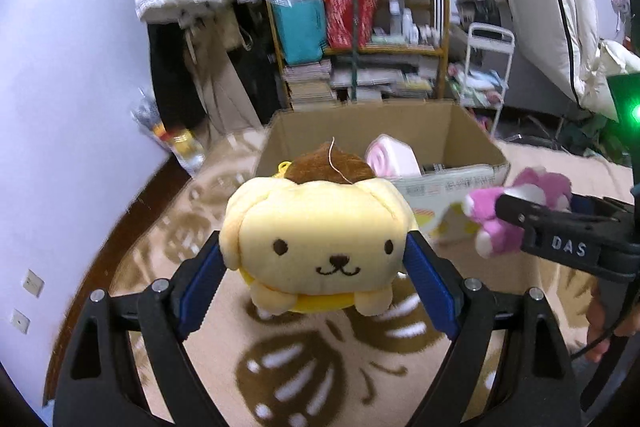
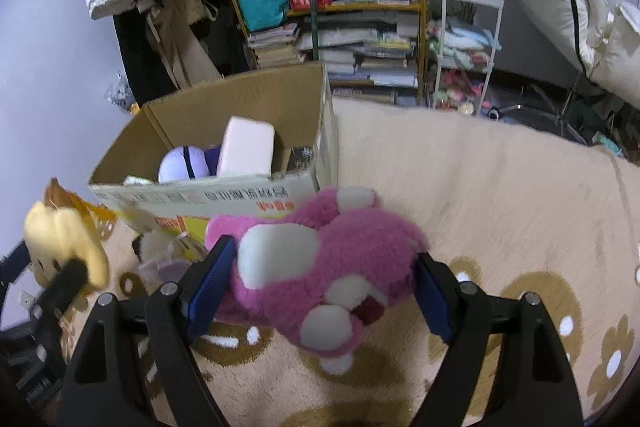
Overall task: Organize soft objects
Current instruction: 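Lift the yellow dog plush with the left tool while the right tool lifts the pink bear, then carry both plushes over the box and open both tools to drop them in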
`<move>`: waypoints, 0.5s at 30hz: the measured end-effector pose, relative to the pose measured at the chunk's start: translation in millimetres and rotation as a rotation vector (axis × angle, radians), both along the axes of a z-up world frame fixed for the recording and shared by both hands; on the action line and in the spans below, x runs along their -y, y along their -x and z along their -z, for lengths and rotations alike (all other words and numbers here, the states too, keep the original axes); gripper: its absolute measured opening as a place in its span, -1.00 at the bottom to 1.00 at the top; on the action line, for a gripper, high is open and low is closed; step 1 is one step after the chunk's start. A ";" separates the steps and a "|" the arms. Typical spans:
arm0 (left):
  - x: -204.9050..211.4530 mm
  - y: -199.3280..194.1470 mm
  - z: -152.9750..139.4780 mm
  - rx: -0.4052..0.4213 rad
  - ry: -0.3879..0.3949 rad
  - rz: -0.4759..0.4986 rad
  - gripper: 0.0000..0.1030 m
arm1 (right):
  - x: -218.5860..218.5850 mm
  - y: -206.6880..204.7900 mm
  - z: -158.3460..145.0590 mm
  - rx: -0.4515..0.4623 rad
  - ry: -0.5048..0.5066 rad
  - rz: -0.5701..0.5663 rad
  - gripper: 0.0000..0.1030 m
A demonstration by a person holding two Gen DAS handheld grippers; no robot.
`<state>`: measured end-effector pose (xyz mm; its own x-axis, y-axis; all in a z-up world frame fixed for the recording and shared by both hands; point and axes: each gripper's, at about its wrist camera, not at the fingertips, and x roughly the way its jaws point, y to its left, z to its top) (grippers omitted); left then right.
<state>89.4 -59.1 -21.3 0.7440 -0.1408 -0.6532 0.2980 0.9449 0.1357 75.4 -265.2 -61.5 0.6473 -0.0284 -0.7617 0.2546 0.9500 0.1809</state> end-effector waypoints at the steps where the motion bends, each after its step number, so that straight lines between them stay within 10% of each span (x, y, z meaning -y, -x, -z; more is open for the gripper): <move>1: -2.6 -0.2 -5.9 0.022 0.011 -0.005 0.67 | 0.2 1.5 -4.8 0.021 0.004 0.002 0.69; 15: -23.7 -26.8 -51.5 0.188 0.079 -0.015 0.67 | 1.4 19.4 -57.2 0.349 0.065 0.032 0.69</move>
